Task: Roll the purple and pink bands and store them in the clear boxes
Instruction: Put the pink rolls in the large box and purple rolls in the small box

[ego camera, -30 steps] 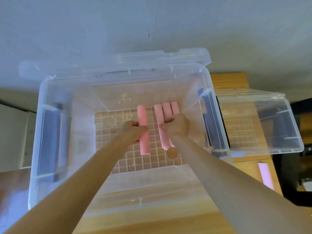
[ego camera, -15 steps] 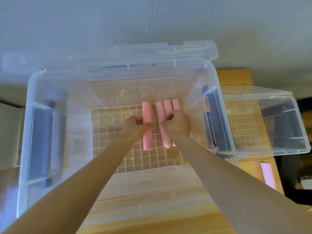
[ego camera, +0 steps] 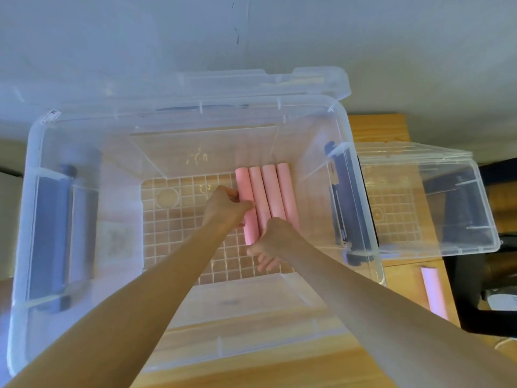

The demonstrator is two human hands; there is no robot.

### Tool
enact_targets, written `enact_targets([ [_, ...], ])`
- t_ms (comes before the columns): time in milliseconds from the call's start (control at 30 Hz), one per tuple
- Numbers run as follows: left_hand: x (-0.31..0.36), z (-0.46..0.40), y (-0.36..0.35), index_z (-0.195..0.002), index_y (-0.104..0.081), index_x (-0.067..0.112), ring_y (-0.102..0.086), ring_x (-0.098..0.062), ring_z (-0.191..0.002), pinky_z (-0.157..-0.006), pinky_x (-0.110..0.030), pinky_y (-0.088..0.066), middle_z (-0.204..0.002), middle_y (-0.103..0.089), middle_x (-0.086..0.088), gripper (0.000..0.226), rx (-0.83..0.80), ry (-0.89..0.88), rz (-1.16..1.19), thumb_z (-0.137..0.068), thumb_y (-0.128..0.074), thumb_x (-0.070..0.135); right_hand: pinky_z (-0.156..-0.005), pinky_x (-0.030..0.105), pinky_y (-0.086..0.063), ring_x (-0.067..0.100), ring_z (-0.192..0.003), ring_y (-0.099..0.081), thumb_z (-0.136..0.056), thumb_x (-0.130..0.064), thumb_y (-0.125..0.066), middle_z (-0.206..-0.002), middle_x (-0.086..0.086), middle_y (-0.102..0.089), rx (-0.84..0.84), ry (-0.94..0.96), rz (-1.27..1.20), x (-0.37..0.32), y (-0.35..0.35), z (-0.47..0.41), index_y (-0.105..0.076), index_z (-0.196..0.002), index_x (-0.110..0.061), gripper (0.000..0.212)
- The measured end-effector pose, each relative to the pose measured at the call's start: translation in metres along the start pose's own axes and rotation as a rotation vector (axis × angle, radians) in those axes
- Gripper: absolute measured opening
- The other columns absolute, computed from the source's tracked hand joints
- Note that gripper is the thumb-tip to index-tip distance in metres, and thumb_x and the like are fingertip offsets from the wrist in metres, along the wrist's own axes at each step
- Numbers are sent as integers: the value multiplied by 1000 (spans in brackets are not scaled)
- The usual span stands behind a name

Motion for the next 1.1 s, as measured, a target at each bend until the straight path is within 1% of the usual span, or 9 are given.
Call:
enact_targets([
  [100,-1,-1,-4,-107,-48,12,-68,-26,-86,-77,-45,-60,-96,-60,-3,33,39,-47,-75,-85,-73,14,-73,37,-62,30,-82,-75,-94,-4,-63,-100,27,-71,22,-11,-104,3,0,-4,-57,-114,9,25],
  [200,-2,-2,-5,-102,-48,17,-66,-26,-92,-80,-47,-58,-107,-62,-6,33,74,-89,-180,-83,-75,23,-53,24,-58,19,-60,-70,-96,-3,-57,-97,27,-72,13,-33,-163,5,2,-6,-57,-115,12,24],
  [300,-2,-4,-3,-110,-50,17,-65,-21,-94,-84,-45,-56,-103,-64,2,39,79,-103,-309,-84,-74,33,-49,23,-56,18,-51,-66,-97,-1,-55,-94,26,-73,-2,-62,-149,4,3,-8,-59,-113,14,22],
  [400,-1,-7,-2,-120,-50,14,-64,-22,-99,-85,-43,-55,-109,-63,-1,47,55,-85,-325,-85,-74,34,-48,24,-57,19,-46,-66,-96,-2,-55,-90,24,-74,-7,-78,-97,2,4,-9,-58,-111,12,20],
  [567,0,-4,0,-126,-47,10,-66,-28,-98,-86,-47,-56,-113,-63,-6,50,36,-37,-263,-87,-72,28,-69,44,-63,31,-68,-75,-96,-2,-50,-85,22,-73,53,7,-26,1,5,-1,-56,-104,4,12],
  [700,0,0,4,-133,-44,9,-67,-30,-97,-88,-46,-56,-116,-58,-8,52,45,10,-228,-91,-69,27,-70,43,-63,29,-65,-74,-98,-5,-49,-81,19,-72,99,50,84,2,7,6,-57,-105,2,13],
  [867,3,11,13,-136,-44,11,-67,-31,-100,-92,-45,-54,-129,-59,-10,53,74,29,-229,-92,-68,29,-70,42,-63,29,-72,-73,-98,-10,-52,-82,12,-68,159,143,188,-1,11,22,-56,-106,-4,11],
  [1033,16,38,12,-125,-50,17,-66,-22,-90,-88,-46,-57,-113,-63,-4,38,89,-79,-119,-92,-67,24,-80,41,-59,28,-86,-69,-96,-17,-57,-83,7,-63,208,349,185,-5,20,59,-63,-100,-8,11],
  [1100,24,58,11,-118,-52,21,-67,-21,-91,-85,-45,-58,-109,-64,-4,31,70,-126,-65,-91,-68,23,-76,37,-58,24,-82,-70,-96,-18,-58,-82,4,-65,237,405,123,-4,28,80,-68,-101,-9,15],
])
Point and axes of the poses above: each hand's wrist, its own z-axis away from the middle knuckle, its own y-axis out of the back of the hand, x = y × z, the point moved 2 cm from there along -z, towards the middle knuckle
